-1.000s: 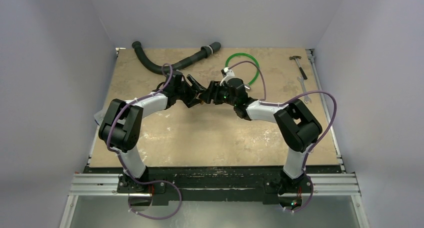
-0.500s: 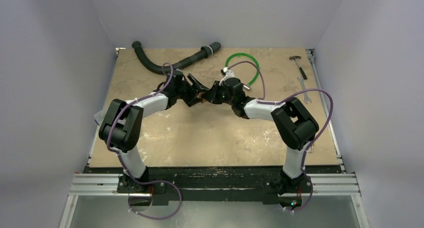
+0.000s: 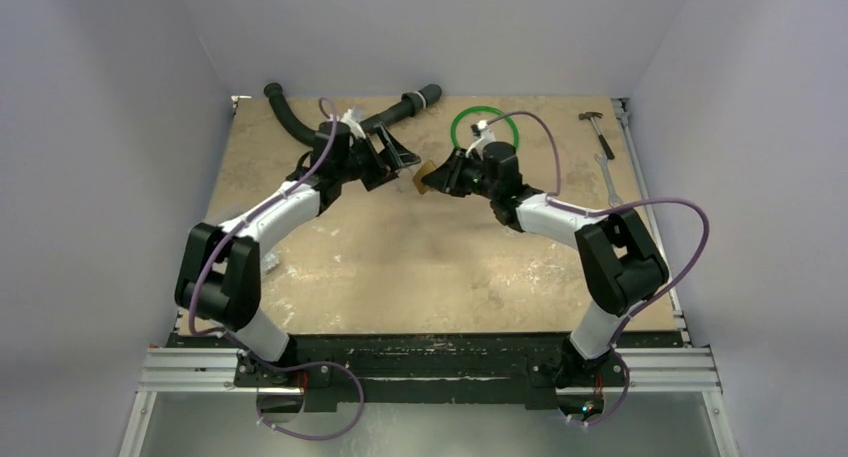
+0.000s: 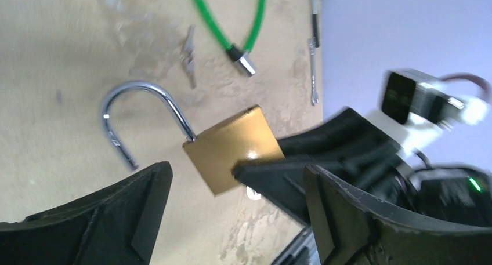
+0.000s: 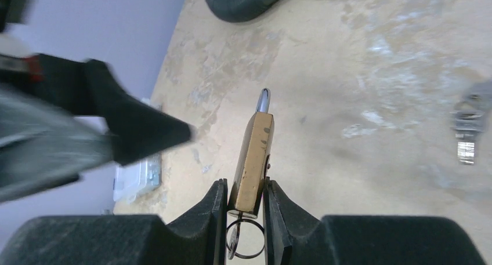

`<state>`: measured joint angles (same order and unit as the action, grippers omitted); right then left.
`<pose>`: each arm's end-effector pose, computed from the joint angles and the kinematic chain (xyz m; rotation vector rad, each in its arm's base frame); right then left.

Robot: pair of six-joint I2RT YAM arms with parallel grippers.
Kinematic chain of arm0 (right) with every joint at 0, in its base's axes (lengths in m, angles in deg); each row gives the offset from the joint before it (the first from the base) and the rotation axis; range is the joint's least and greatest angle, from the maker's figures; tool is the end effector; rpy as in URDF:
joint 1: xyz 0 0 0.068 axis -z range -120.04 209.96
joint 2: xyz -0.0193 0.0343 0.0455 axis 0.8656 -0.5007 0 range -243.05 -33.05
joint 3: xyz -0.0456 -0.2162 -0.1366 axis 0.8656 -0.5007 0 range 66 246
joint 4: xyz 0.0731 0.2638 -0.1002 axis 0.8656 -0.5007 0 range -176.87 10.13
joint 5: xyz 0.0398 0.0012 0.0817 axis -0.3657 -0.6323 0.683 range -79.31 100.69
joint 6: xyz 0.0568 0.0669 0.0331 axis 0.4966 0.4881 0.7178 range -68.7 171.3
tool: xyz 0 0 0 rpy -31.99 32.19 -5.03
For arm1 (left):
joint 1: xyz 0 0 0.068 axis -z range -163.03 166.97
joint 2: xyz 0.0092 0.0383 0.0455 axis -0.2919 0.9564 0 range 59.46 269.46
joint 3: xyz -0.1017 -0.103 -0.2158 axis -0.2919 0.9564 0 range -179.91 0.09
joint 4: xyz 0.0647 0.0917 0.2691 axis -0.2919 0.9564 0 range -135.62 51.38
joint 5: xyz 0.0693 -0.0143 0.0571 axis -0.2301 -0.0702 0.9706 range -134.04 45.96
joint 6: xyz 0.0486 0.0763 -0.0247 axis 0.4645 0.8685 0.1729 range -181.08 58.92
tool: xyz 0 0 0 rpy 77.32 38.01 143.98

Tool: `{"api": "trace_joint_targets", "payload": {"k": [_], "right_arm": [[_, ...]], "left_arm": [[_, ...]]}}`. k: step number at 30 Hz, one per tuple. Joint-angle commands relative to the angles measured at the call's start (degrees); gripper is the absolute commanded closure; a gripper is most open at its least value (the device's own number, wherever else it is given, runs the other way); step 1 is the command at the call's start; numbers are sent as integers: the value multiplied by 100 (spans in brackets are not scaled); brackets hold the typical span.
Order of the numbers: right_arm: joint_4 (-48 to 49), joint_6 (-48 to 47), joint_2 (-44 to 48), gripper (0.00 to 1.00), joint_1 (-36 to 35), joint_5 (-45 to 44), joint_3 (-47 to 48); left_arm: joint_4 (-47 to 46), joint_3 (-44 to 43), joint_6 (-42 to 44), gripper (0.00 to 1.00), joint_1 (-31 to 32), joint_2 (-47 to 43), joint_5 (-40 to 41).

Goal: Lock with the key
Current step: Lock the lock.

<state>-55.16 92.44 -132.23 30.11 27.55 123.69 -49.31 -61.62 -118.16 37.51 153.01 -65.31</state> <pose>0.3829 0.2480 0.1776 -0.0223 2.0094 1.1028 0.3986 -0.1820 0.1963 -0.4640 2.2107 -1.1710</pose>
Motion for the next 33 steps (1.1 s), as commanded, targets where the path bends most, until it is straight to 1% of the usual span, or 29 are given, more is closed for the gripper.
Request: {"api": "trace_joint_targets", "payload": {"k": [1,5,7,8,9,11,14,16,17,19,20,22,27,30,33], "right_arm": [[709,301,408,100,521,983,-192],[1034,488,489,100,759,1484,-404],[1206,548,519,100,858,1848,-484],[1293,552,544,100,896,2039,-514],[1351,542,569,100,934,2306,-524],[1407,510,621,100,978,2770,-499],[1324,537,812,100,1000,3342,-437],[1287,544,995,100,993,3567,-489],[1262,544,1090,100,998,3659,-528],[1147,489,1222,100,990,3890,-591],[1110,461,1273,100,992,3997,-644],[952,247,1371,100,990,4179,-667],[-27,-608,1457,100,981,4437,-543],[-259,-789,1488,100,974,4515,-562],[-449,-906,1481,100,956,4519,-545]], "left_arm": [[-219,-328,1681,6,-164,-776,-353],[80,-324,2892,4,-311,-955,-892],[222,-316,3723,3,-442,-996,-1215],[332,-331,4325,3,-509,-993,-1473],[679,-370,5024,3,-575,-989,-1708],[1092,-400,6289,3,-627,-1036,-1753],[1144,15,7765,4,-630,-1401,-1893],[939,315,8286,8,-630,-1632,-2021],[1004,347,8599,11,-625,-1680,-2133],[1564,188,9318,21,-576,-1636,-2475],[1916,81,9621,23,-520,-1580,-2573],[2479,-58,10086,26,-368,-1512,-2651],[2515,-63,10175,30,-80,-1567,-2707],[2722,-89,10386,33,178,-1599,-2666],[2698,-71,10439,41,528,-1555,-2243]]}}
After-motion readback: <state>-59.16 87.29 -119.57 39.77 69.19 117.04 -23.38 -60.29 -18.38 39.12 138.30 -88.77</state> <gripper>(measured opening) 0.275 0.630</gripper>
